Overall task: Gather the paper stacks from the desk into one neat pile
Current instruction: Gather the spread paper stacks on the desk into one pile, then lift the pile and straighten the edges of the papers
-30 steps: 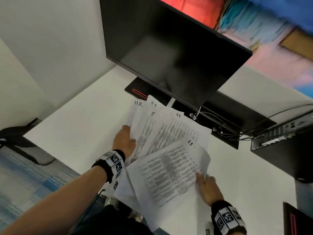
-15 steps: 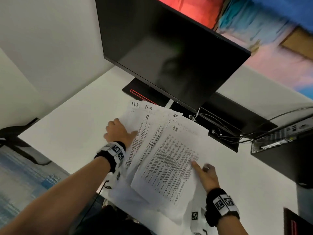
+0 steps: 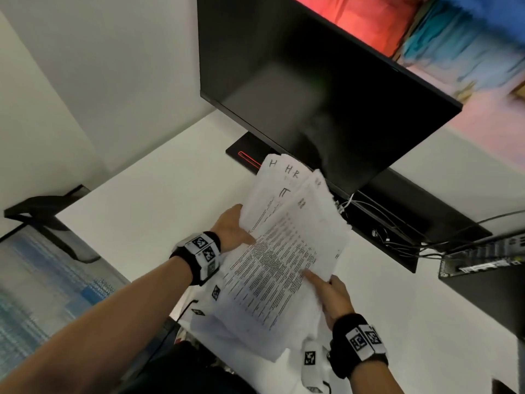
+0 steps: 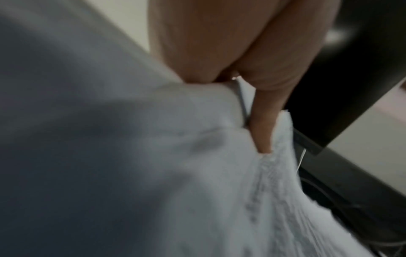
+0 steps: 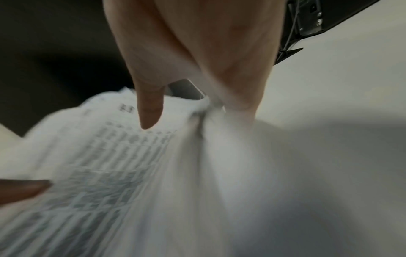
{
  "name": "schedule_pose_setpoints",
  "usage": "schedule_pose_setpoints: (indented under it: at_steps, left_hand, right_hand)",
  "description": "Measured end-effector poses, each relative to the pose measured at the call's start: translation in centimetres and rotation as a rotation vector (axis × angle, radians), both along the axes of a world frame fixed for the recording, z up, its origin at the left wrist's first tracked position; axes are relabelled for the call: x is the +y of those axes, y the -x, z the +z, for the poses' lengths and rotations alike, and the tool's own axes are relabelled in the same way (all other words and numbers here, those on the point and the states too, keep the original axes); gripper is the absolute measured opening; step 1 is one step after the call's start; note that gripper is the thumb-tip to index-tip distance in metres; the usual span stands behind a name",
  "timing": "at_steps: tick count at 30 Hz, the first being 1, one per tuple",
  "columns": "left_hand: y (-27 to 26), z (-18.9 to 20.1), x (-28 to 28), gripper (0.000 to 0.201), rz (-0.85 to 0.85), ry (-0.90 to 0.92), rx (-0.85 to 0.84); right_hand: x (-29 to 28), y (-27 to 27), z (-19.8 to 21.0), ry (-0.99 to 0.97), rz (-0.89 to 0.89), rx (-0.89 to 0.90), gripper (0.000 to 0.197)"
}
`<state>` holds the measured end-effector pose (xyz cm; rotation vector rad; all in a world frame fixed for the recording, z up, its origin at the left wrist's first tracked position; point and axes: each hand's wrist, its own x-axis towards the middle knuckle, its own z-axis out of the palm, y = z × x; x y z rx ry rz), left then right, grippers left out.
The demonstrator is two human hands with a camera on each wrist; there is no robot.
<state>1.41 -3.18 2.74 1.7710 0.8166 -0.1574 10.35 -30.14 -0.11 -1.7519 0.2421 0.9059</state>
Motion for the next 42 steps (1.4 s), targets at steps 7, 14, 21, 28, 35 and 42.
schedule_pose_setpoints:
  at_steps: [7, 14, 21, 28, 35, 42]
  left_hand:
    - [4.2, 8.5, 2.4, 0.065, -0.065, 0.346, -0.389]
    - [0.3, 14.2, 0.3, 0.062, 0.107, 0.102, -0.666]
    - [-0.7, 15.2, 0.9, 0.082, 0.283, 0.072, -0.832]
    - [-2.2, 15.0, 0.7, 0.042, 0.27, -0.021, -0.761]
    - [-2.3, 18.1, 2.4, 0.021, 0.411, 0.278, -0.961]
    - [-3.4, 15.2, 4.1, 0.043, 0.274, 0.767, -0.857]
  right_hand:
    - [0.1, -0.7, 6.1, -0.436, -0.054, -0.057, 0.093]
    - [5.0, -0.7, 15.4, -0.491, -0.153, -0.625, 0.037]
    - [5.0, -0.2, 15.4, -0.471, -0.071, -0.722, 0.052]
    - [6.1, -0.9, 12.5, -0.302, -0.048, -0.583, 0.062]
    - [3.8, -0.5, 8.7, -0.145, -0.106, -0.289, 0.146]
    - [2.3, -2.7, 10.1, -0.701, -0.371, -0.176, 0.102]
